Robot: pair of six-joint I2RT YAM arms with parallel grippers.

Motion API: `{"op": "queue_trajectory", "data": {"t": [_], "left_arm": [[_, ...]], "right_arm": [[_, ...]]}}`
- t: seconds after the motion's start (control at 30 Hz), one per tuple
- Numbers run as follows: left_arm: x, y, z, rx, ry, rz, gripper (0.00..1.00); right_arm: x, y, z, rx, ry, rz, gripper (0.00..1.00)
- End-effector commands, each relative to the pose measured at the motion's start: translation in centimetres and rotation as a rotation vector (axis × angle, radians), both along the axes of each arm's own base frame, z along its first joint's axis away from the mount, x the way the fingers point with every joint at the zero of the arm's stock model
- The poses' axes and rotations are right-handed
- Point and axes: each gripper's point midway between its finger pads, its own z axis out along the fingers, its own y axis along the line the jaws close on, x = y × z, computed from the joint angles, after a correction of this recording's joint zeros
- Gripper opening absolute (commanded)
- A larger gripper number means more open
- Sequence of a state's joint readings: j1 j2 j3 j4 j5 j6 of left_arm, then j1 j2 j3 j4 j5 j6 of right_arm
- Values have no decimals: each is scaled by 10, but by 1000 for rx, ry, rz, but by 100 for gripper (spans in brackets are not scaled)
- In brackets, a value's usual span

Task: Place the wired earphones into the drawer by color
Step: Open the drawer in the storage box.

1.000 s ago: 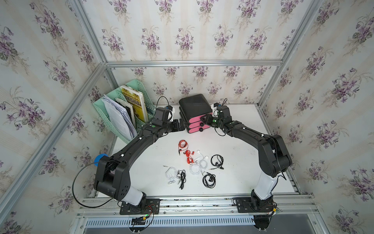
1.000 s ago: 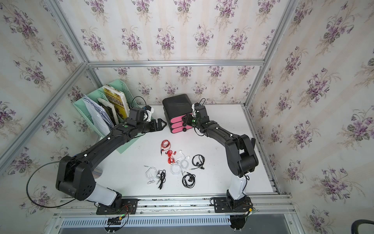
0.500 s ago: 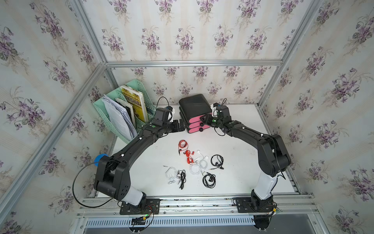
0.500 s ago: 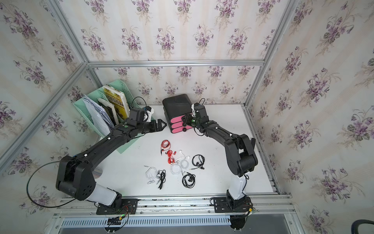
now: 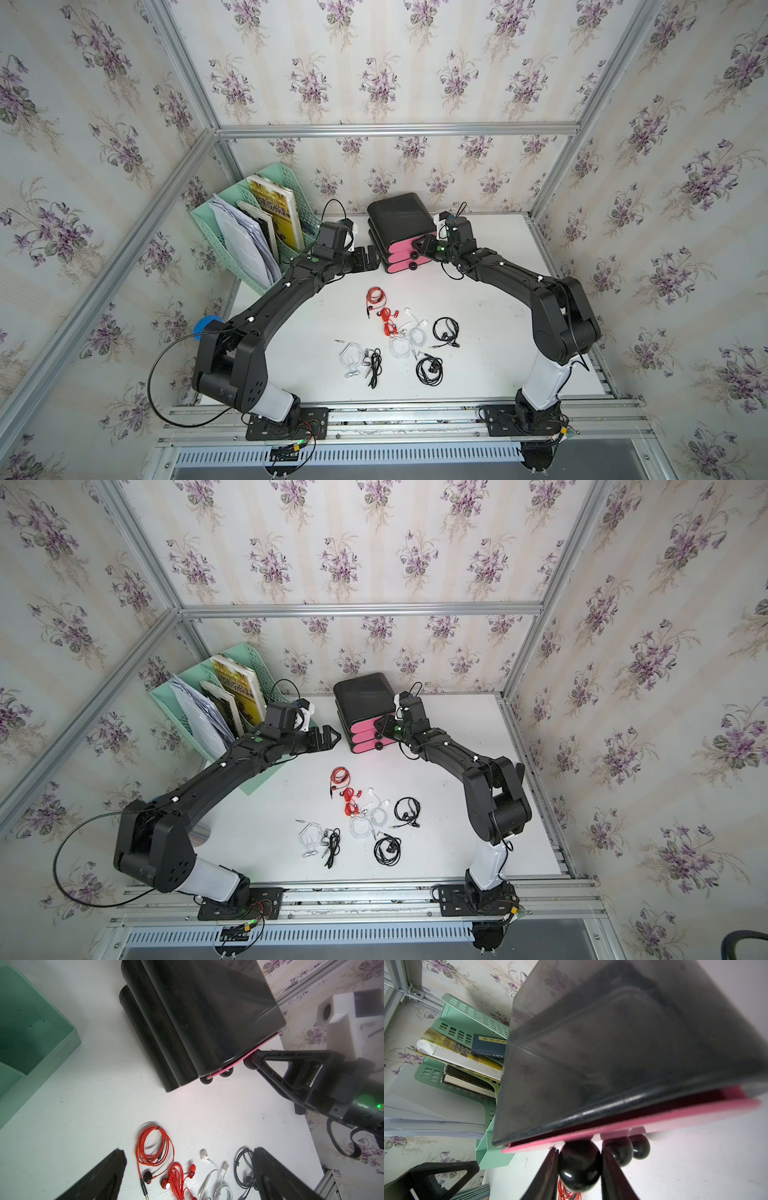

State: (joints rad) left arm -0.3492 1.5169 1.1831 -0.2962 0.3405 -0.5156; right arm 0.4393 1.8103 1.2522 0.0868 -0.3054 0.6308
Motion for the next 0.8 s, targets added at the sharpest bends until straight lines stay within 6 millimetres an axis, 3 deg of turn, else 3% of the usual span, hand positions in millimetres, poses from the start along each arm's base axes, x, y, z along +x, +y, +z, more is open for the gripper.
{"op": "queue_trajectory", "data": {"t": [0.0, 0.77], "left_arm": [[0, 2, 3, 4, -11, 11, 99], [-3, 4, 0, 0, -8, 18, 99]], "right_arm": [[-2, -2, 10, 8, -25, -4, 30], [-50, -23, 8, -4, -9, 10, 30]]}}
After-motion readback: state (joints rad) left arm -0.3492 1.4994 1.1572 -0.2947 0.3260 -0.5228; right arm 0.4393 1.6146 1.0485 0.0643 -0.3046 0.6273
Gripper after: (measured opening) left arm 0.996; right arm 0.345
